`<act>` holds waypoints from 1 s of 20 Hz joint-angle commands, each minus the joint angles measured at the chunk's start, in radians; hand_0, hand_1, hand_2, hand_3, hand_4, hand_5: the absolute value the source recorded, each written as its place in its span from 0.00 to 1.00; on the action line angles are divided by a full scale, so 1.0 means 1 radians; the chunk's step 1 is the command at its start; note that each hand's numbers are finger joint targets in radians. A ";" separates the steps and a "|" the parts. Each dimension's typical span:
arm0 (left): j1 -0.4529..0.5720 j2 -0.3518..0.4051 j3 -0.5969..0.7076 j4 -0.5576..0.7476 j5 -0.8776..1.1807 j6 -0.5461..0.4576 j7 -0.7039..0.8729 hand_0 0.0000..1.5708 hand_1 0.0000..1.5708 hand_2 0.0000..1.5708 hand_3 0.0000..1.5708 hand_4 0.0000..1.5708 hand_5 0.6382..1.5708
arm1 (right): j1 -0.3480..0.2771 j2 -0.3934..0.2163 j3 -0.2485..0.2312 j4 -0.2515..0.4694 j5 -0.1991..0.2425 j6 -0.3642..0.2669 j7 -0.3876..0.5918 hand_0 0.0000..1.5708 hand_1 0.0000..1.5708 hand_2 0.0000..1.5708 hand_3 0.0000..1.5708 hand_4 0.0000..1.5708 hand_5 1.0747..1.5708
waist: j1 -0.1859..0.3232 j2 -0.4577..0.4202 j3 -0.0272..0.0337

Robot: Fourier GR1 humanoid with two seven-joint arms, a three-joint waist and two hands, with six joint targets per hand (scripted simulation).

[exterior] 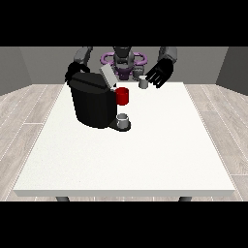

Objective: Insert the coffee pod into the coffee machine and close the lid

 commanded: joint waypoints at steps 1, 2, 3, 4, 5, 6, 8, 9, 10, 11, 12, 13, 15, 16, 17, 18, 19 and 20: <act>-0.075 0.002 0.037 0.007 0.015 -0.013 0.086 0.79 0.79 0.82 0.79 0.33 1.00 | 0.005 -0.010 -0.004 -0.004 -0.006 0.017 -0.020 0.00 0.00 0.00 0.00 0.32 1.00 | -0.045 0.016 -0.0001; -0.085 -0.039 0.023 -0.017 0.011 -0.005 0.090 0.81 0.81 0.83 0.79 0.33 1.00 | -0.040 -0.007 -0.017 0.021 -0.004 -0.007 0.014 0.00 0.00 0.00 0.00 0.32 1.00 | -0.013 0.016 -0.0001; -0.096 0.014 0.057 -0.002 0.019 0.017 0.048 0.77 0.77 0.80 0.76 0.32 1.00 | -0.046 -0.024 -0.020 -0.016 -0.009 0.014 -0.023 0.00 0.00 0.00 0.00 0.33 1.00 | -0.047 0.068 -0.0003; -0.108 0.040 0.058 0.001 0.027 -0.043 0.055 0.77 0.77 0.79 0.76 0.31 1.00 | -0.058 -0.037 -0.036 -0.012 -0.010 -0.004 0.042 0.00 0.00 0.00 0.00 0.32 1.00 | -0.030 0.041 -0.0003; -0.143 0.018 0.042 -0.004 0.020 -0.073 0.117 0.79 0.79 0.80 0.76 0.30 1.00 | -0.045 -0.028 -0.031 0.009 -0.004 -0.007 0.023 0.00 0.00 0.00 0.00 0.33 1.00 | -0.037 0.015 0.0000; -0.169 0.018 0.062 0.004 0.024 -0.032 0.111 0.80 0.80 0.82 0.78 0.30 1.00 | -0.078 -0.007 -0.012 -0.018 -0.008 -0.004 0.025 0.00 0.00 0.00 0.00 0.32 1.00 | -0.068 0.065 -0.0002; -0.179 0.029 0.043 -0.010 0.006 -0.060 0.104 0.80 0.80 0.84 0.80 0.31 1.00 | -0.078 -0.043 -0.031 0.011 0.001 0.005 0.013 0.00 0.00 0.00 0.00 0.34 1.00 | -0.047 0.067 -0.0001; -0.168 0.018 0.054 0.011 0.001 -0.005 0.101 0.80 0.80 0.84 0.80 0.33 1.00 | -0.079 -0.019 -0.003 -0.037 0.008 -0.008 0.035 0.00 0.00 0.00 0.00 0.35 1.00 | -0.090 0.090 -0.0004; -0.169 0.012 0.044 0.003 0.000 -0.030 0.086 0.82 0.82 0.85 0.81 0.33 1.00 | -0.062 0.013 0.013 -0.035 0.033 -0.050 0.032 0.00 0.00 0.00 0.00 0.33 1.00 | -0.077 0.068 -0.0004; -0.175 0.047 0.058 -0.004 0.004 -0.030 0.050 0.81 0.81 0.85 0.81 0.33 1.00 | -0.088 -0.039 -0.033 -0.023 -0.007 0.006 -0.005 0.00 0.00 0.00 0.00 0.31 1.00 | -0.068 0.115 -0.0002; -0.198 0.056 0.072 0.019 0.009 -0.039 0.081 0.82 0.82 0.85 0.80 0.33 1.00 | -0.102 -0.031 -0.023 -0.050 -0.006 -0.003 0.027 0.00 0.00 0.00 0.00 0.29 1.00 | -0.094 0.116 -0.0003; -0.194 0.039 0.051 0.022 -0.016 -0.022 0.107 0.80 0.80 0.84 0.79 0.32 1.00 | -0.069 0.007 0.021 -0.053 0.039 -0.042 0.013 0.00 0.00 0.00 0.00 0.31 1.00 | -0.096 0.097 -0.0003; -0.215 -0.014 0.037 -0.011 -0.022 0.006 0.122 0.80 0.80 0.83 0.79 0.31 1.00 | -0.109 -0.021 -0.030 0.002 0.022 -0.036 -0.029 0.00 0.00 0.00 0.00 0.34 1.00 | -0.072 0.128 0.0001; -0.197 0.020 0.055 0.002 -0.004 -0.041 0.109 0.81 0.81 0.83 0.79 0.31 1.00 | -0.052 -0.020 -0.031 -0.002 0.005 -0.014 -0.047 0.00 0.00 0.00 0.00 0.33 1.00 | -0.068 0.098 0.0000; -0.186 -0.018 0.050 0.011 -0.008 -0.013 0.117 0.81 0.81 0.83 0.79 0.31 1.00 | -0.066 -0.028 -0.017 -0.030 0.004 -0.008 0.031 0.00 0.00 0.00 0.00 0.31 1.00 | -0.092 0.083 -0.0002; -0.147 0.005 0.045 0.004 -0.013 -0.021 0.072 0.83 0.83 0.85 0.79 0.31 1.00 | -0.028 -0.030 -0.038 -0.032 -0.013 -0.004 -0.001 0.00 0.00 0.00 0.00 0.31 1.00 | -0.074 0.071 -0.0002; -0.232 0.050 0.068 0.034 -0.014 -0.040 0.121 0.83 0.83 0.85 0.79 0.31 1.00 | -0.060 -0.002 0.025 -0.057 0.044 -0.035 0.023 0.00 0.00 0.00 0.00 0.33 1.00 | -0.112 0.113 -0.0004; -0.187 0.025 0.056 0.029 -0.017 -0.035 0.097 0.84 0.84 0.85 0.78 0.31 1.00 | -0.080 -0.032 -0.030 -0.056 -0.002 -0.021 0.056 0.00 0.00 0.00 0.00 0.33 1.00 | -0.093 0.102 -0.0003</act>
